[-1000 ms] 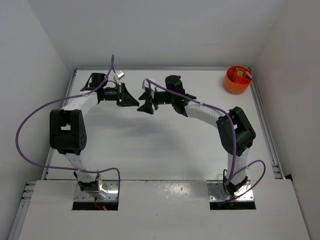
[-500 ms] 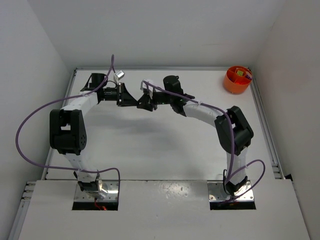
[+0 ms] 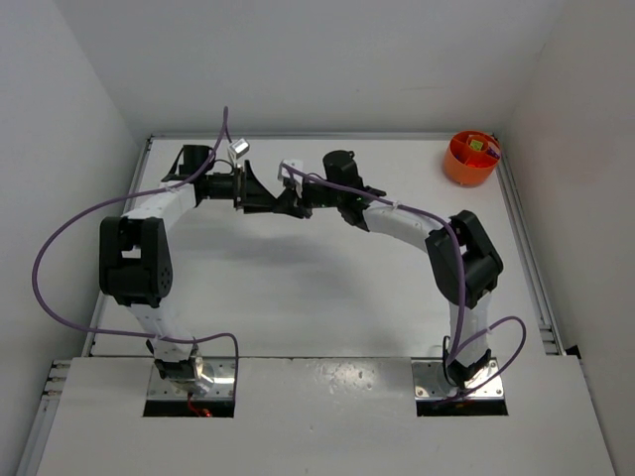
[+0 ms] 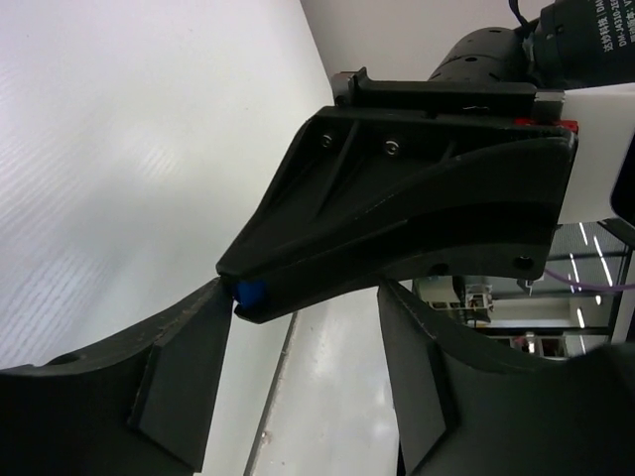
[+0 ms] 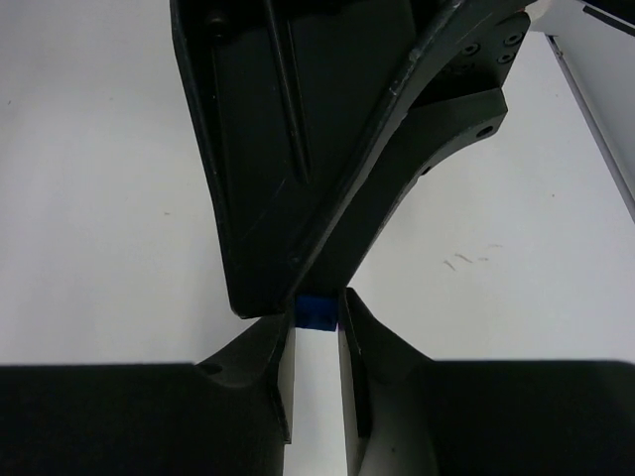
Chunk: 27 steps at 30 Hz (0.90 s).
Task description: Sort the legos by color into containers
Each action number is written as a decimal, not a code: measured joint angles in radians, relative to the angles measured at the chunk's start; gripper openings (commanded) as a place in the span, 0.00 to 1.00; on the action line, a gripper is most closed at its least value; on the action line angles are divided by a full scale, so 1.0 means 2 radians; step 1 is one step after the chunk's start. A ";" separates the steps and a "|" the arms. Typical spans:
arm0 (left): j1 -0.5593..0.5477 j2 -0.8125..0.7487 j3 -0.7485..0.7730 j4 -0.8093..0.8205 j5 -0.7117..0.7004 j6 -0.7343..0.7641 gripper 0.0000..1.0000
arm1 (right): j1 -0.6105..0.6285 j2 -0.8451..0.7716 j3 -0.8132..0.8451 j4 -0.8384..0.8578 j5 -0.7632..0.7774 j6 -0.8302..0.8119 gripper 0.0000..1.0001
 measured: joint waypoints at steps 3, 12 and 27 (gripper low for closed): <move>0.001 0.000 -0.002 0.002 0.002 0.000 0.67 | 0.000 -0.001 0.000 -0.002 0.004 0.000 0.00; 0.047 -0.016 -0.019 -0.005 -0.007 0.001 0.67 | -0.041 -0.073 -0.039 -0.063 0.075 -0.001 0.00; -0.010 -0.083 0.032 -0.094 -0.367 0.135 0.64 | -0.298 -0.021 0.142 -0.286 0.277 0.115 0.00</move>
